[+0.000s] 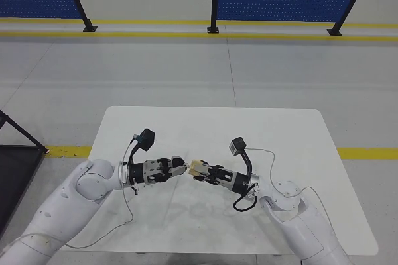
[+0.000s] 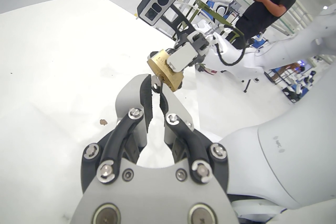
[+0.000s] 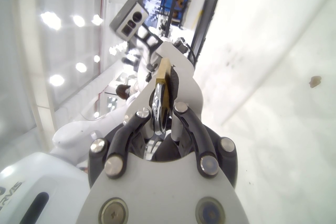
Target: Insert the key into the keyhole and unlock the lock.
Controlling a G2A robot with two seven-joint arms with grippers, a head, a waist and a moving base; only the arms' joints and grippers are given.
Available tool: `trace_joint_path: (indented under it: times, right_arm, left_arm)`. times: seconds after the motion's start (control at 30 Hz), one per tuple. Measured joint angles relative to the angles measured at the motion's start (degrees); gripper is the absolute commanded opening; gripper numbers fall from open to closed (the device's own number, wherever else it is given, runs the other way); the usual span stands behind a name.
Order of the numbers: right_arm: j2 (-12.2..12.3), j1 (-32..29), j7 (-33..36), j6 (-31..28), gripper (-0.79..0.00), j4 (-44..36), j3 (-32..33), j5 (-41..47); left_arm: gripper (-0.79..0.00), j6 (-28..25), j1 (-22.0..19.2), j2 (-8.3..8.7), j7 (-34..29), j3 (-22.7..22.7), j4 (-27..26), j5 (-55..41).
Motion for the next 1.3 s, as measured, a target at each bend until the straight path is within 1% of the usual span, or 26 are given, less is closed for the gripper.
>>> trace_joint_path:
  times: [0.1,0.2,0.3,0.33,0.43,0.47,0.53,0.7,0.8,0.97,1.0,1.03,1.07,1.1,1.3]
  right_arm:
    - [0.0,0.0,0.0,0.0,-0.785,0.0,0.0,0.0]
    - [0.0,0.0,0.0,0.0,-0.785,0.0,0.0,0.0]
    - [0.0,0.0,0.0,0.0,-0.785,0.0,0.0,0.0]
    - [0.0,0.0,0.0,0.0,-0.785,0.0,0.0,0.0]
    - [0.0,0.0,0.0,0.0,-0.785,0.0,0.0,0.0]
    - [0.0,0.0,0.0,0.0,-0.785,0.0,0.0,0.0]
    - [0.0,0.0,0.0,0.0,-0.785,0.0,0.0,0.0]
    - [0.0,0.0,0.0,0.0,-0.785,0.0,0.0,0.0]
    - [0.0,0.0,0.0,0.0,-0.785,0.0,0.0,0.0]
    - [0.0,0.0,0.0,0.0,-0.785,0.0,0.0,0.0]
    - [0.0,0.0,0.0,0.0,-0.785,0.0,0.0,0.0]
    - [0.0,0.0,0.0,0.0,-0.785,0.0,0.0,0.0]
    - [0.0,0.0,0.0,0.0,-0.785,0.0,0.0,0.0]
    - [0.0,0.0,0.0,0.0,-0.785,0.0,0.0,0.0]
    - [0.0,0.0,0.0,0.0,-0.785,0.0,0.0,0.0]
  left_arm:
    - [0.0,1.3,-0.5,0.2,-3.7,0.0,0.6,-6.2]
    - [0.0,5.0,-1.3,0.62,-10.8,0.1,1.1,-15.6]
    - [0.0,10.8,-2.7,0.95,-20.4,0.4,1.7,-26.4]
    - [0.0,13.4,-3.5,1.02,-24.3,0.4,2.3,-30.3]
    - [0.0,18.9,-5.5,0.95,-31.7,0.4,4.0,-36.7]
    - [0.0,20.1,-6.1,0.87,-33.2,0.5,4.4,-37.6]
    - [0.0,22.0,-7.2,0.62,-35.3,0.7,5.2,-38.7]
    - [0.0,24.5,-8.9,-0.28,-37.5,2.4,6.5,-39.5]
    - [0.0,24.6,-10.0,-1.09,-38.0,3.9,7.6,-39.7]
    - [0.0,23.1,-11.9,-2.34,-38.5,5.7,9.7,-39.7]
    - [-0.086,22.8,-12.2,-2.5,-38.6,5.8,10.1,-39.4]
    - [-0.225,22.5,-12.6,-2.7,-38.7,6.0,10.5,-39.1]
    - [-0.329,22.2,-12.9,-2.85,-38.9,6.1,10.8,-39.0]
    - [-0.403,22.0,-13.1,-2.97,-39.1,6.1,11.1,-39.0]
    - [-0.517,20.8,-14.3,-3.81,-40.8,6.5,12.8,-40.1]
